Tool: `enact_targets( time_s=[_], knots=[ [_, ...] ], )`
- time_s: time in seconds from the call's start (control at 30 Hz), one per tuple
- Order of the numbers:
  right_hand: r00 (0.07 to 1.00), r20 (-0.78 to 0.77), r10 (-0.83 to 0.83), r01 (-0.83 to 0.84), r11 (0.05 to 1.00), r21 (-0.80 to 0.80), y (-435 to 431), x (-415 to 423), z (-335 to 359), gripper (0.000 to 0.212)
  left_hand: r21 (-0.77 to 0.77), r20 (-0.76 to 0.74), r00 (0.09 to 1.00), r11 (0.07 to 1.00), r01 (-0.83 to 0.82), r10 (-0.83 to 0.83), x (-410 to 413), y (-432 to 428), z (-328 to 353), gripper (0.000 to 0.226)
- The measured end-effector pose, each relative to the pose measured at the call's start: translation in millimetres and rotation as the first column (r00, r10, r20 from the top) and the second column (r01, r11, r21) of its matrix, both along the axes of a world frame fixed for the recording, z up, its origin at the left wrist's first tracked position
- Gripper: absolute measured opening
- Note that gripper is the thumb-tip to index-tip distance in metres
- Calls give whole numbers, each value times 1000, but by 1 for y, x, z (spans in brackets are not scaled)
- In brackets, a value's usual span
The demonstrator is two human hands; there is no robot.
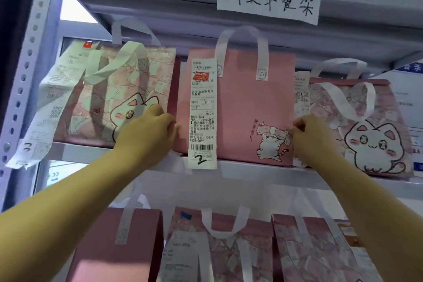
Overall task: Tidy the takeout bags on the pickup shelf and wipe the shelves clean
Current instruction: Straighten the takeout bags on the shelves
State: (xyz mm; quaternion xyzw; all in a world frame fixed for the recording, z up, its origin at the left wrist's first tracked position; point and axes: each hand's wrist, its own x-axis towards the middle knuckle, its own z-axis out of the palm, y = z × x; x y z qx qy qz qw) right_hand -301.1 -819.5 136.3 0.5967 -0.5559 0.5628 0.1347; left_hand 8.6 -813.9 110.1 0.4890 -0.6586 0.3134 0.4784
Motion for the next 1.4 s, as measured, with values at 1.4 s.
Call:
enact_targets(
  time_s=[1.4],
  knots=[
    [899, -261, -352, 359, 933, -20, 96, -99, -26, 17, -80, 266, 862, 881, 466, -432, -111, 44, 0, 23]
  ],
)
